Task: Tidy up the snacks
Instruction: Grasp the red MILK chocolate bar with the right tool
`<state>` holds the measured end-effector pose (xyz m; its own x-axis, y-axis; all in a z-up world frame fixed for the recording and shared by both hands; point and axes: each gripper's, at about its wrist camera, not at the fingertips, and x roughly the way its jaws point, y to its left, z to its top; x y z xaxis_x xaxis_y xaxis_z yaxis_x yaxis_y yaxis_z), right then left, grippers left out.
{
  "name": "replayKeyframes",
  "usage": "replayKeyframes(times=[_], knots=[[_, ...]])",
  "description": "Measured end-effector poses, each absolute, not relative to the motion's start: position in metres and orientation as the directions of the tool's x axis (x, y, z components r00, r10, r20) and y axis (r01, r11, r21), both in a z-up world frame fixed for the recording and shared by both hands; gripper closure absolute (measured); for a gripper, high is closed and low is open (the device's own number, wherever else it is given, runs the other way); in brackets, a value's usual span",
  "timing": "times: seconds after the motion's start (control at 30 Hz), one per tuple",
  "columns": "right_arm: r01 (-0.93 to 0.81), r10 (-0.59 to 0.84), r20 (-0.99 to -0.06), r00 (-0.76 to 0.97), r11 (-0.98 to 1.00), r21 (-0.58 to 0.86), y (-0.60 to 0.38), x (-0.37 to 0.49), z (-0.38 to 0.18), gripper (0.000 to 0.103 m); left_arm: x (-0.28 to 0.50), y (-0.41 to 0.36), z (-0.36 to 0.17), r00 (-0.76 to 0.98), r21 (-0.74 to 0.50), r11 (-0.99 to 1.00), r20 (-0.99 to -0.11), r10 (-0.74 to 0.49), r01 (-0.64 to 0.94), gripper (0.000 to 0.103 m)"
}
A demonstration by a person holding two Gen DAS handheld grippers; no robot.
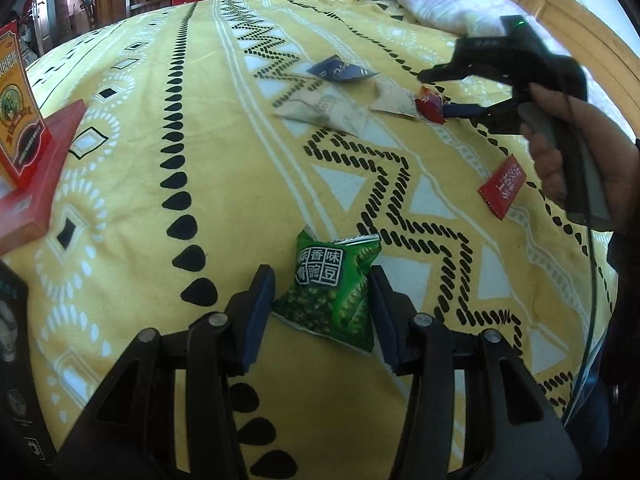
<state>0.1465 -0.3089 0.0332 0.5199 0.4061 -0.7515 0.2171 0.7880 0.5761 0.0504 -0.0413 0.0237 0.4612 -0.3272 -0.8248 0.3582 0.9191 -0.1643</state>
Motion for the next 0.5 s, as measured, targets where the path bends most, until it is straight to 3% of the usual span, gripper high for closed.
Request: replayKeyframes(times=[0.07,0.23,0.3,0.5], knots=[[0.222,0.373,-0.775,0.511,0.813,0.538,-0.306,0.152,0.026,0.045,0.051,-0.041,0.022,0.464,-0.166,0.919,-0.822,-0.33,0.359,0.053],[0.196,0.323,-0.788,0.523,0.855,0.481,-0.31,0.153,0.02,0.069,0.048,-0.04,0.02,0.479,-0.156,0.919,-0.815,-0.326,0.361,0.054],[0.177,0.322,-0.78,0.536,0.861,0.477,-0.31,0.146,0.025,0.074,0.048,-0.039,0.02,0.481,-0.156,0.92,-0.814,-0.326,0.359,0.055],[0.079,0.414,-0.702,0.58,0.829,0.554,-0.3,0.091,0.058,0.075,0.04,-0.031,0.031,0.489,-0.13,0.935,-0.823,-0.287,0.33,0.059]])
